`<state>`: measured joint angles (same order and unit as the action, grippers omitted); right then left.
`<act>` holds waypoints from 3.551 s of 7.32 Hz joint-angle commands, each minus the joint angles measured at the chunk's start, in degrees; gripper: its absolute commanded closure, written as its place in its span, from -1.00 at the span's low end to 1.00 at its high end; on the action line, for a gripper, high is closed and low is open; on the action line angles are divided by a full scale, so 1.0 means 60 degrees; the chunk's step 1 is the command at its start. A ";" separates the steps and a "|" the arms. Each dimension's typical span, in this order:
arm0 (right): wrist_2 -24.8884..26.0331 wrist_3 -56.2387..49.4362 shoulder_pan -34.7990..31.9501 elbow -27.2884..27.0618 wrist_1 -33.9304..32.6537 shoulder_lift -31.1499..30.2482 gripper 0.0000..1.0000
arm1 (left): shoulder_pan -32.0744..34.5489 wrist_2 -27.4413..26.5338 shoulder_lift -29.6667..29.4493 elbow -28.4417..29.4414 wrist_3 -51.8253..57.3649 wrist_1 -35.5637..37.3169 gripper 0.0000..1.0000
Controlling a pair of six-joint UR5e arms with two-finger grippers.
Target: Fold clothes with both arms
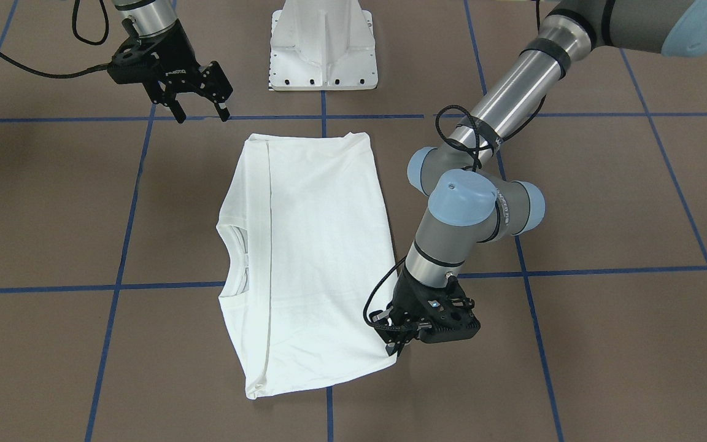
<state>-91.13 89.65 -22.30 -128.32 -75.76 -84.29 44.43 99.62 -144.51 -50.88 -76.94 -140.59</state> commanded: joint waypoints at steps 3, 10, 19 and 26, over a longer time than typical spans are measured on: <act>0.0013 -0.0015 -0.0149 0.0205 -0.0058 0.0102 -1.00 | 0.0051 -0.0211 -0.0101 0.0335 0.0020 -0.0680 -1.00; -0.0119 -0.3467 -0.0838 0.3231 -0.3384 0.3747 -1.00 | 0.0813 0.2410 0.4110 -0.5906 0.1323 0.2142 -1.00; -0.1436 -0.5317 -0.1395 0.6900 -0.3354 0.5904 -1.00 | 0.0755 0.2953 0.4763 -0.7751 0.1280 0.3451 -1.00; -0.2138 -0.5361 -0.1395 0.7164 -0.3413 0.5875 -1.00 | 0.0740 0.2967 0.4690 -0.7751 0.1236 0.3451 -1.00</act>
<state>-102.55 57.48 -30.63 -85.52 -96.11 -48.96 48.87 117.41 -116.20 -97.38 -69.52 -119.88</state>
